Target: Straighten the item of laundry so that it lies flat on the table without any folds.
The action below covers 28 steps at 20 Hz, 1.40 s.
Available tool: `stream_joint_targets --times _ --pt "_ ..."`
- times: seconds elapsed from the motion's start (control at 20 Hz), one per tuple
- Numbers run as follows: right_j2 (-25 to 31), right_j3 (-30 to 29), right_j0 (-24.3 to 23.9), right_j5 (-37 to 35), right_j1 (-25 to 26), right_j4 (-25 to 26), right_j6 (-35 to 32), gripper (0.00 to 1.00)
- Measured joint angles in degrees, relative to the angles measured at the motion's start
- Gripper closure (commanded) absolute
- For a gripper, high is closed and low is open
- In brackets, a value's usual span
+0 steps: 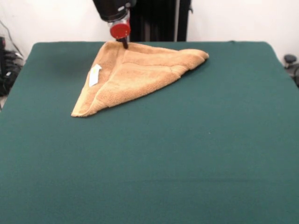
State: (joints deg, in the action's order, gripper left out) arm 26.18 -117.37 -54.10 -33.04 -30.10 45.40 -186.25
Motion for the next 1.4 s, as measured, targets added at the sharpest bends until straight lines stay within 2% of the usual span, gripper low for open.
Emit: stream_joint_targets --times 0.05,0.1,0.9,1.4 --pt "0.0 0.5 0.0 0.0 0.6 0.6 0.0 1.0" --pt "-0.1 0.9 0.0 -0.1 1.3 2.1 0.0 0.0" --pt "1.2 1.1 -4.3 0.0 3.3 3.2 0.0 0.0" --pt "3.4 1.3 -4.4 0.0 3.1 3.3 0.0 0.0"
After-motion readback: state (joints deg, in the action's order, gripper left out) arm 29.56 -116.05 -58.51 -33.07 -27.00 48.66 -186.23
